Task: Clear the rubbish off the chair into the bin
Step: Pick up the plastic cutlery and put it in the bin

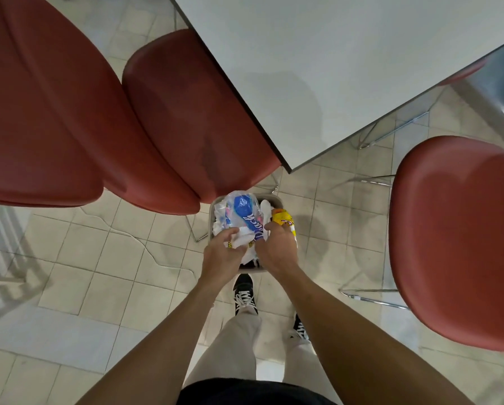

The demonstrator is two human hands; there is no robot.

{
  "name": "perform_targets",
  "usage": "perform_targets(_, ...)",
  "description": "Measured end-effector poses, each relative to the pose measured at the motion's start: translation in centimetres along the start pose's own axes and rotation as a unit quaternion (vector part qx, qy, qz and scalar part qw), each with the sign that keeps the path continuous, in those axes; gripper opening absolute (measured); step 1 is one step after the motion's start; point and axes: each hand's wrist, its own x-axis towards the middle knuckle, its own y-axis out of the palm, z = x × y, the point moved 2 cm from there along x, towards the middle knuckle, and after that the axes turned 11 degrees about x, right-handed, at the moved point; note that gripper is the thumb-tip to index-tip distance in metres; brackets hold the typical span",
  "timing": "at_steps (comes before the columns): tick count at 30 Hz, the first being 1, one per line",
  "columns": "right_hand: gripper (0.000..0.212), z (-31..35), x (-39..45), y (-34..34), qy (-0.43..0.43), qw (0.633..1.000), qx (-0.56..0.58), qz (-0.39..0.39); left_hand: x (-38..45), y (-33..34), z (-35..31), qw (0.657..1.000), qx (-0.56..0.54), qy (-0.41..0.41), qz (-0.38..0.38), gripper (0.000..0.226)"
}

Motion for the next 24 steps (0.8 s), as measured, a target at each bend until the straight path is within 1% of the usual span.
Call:
perform_targets(6,0.034,0.0,-0.9,-1.0,-0.02,1.0,-0.013,-0.008,-0.1,-0.5,0.2,1.0,-0.007,0.015,0.01,0.046)
perform_targets(12,0.036,-0.5,-1.5,-1.3,-0.024,1.0,-0.009,-0.004,0.9,-0.6,2.1,0.998,0.066,-0.003,-0.002,0.062)
perform_targets(15,0.036,-0.8,-1.9,-1.5,-0.023,1.0,-0.008,0.001,0.7,-0.7,2.3,0.996,0.084,0.003,-0.015,0.064)
perform_targets(18,0.037,-0.8,-2.5,-1.7,-0.024,1.0,-0.008,-0.001,-0.1,-0.9,1.2,0.992,0.108,0.04,-0.054,0.054)
perform_targets(21,0.038,-0.9,-3.1,-2.8,-0.026,1.0,-0.005,-0.013,-1.2,-1.3,-0.9,0.977,0.138,0.103,-0.125,0.031)
perform_targets(24,0.035,-1.1,-3.6,-4.6,-0.03,0.999,0.005,-0.031,-2.0,-1.2,-3.1,0.963,0.153,0.162,-0.153,0.022)
